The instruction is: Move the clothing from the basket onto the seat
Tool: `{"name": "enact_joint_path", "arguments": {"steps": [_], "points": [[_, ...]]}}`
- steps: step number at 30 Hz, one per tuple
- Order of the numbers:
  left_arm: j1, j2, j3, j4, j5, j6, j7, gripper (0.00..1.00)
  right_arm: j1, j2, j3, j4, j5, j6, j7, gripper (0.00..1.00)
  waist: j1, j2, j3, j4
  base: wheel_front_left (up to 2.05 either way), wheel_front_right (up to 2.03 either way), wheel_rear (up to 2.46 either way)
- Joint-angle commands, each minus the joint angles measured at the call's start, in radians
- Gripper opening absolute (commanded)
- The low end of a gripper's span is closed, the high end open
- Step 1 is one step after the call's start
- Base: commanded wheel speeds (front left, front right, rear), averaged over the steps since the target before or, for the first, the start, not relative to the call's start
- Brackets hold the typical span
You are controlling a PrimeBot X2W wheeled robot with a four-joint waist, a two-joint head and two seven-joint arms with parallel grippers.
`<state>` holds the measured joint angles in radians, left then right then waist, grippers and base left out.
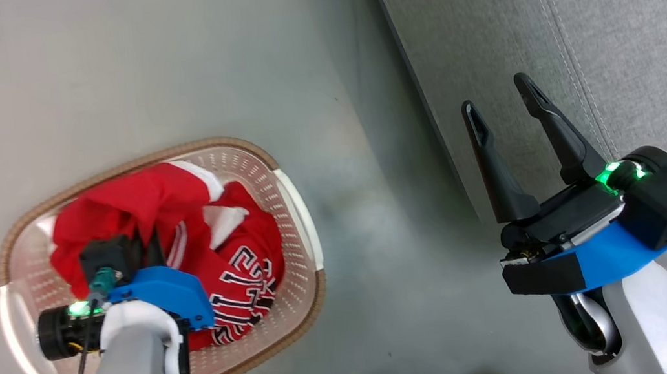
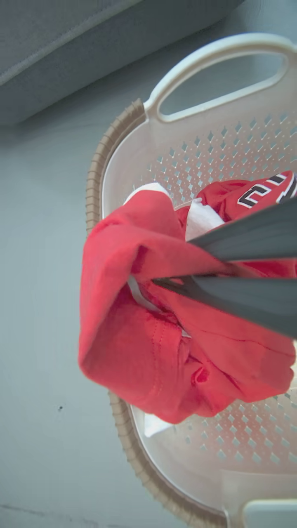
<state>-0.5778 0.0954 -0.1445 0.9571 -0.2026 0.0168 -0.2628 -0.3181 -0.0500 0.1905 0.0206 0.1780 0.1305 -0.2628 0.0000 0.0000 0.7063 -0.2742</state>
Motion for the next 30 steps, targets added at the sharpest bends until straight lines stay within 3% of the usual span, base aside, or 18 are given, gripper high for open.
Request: {"name": "enact_joint_path", "arguments": {"steps": [1, 15, 20, 30], "points": [[0.006, -0.002, -0.005, -0.008, 0.004, -0.007, -0.003, 0.0, 0.006, -0.001, -0.003, 0.004, -0.004, 0.0, -0.003, 1.0, 0.0, 0.0, -0.032, 0.025, 0.0, 0.0, 0.0], [0.086, -0.044, -0.098, -0.067, 0.016, -0.053, -0.003, 0.0, 0.067, -0.001, -0.033, 0.057, -0.059, 0.0, -0.003, 1.0, 0.0, 0.0, -0.255, 0.15, 0.0, 0.0, 0.0], [0.125, -0.045, -0.188, -0.095, -0.022, -0.077, -0.003, 0.0, 0.106, -0.001, -0.037, 0.086, -0.067, 0.0, -0.003, 1.0, 0.0, 0.0, -0.355, 0.187, 0.0, 0.0, 0.0], [0.168, -0.045, -0.408, -0.135, -0.13, -0.077, -0.003, 0.0, 0.18, -0.001, -0.036, 0.124, -0.067, 0.0, -0.003, 1.0, 0.0, 0.0, -0.519, 0.247, 0.0, 0.0, 0.0]]}}
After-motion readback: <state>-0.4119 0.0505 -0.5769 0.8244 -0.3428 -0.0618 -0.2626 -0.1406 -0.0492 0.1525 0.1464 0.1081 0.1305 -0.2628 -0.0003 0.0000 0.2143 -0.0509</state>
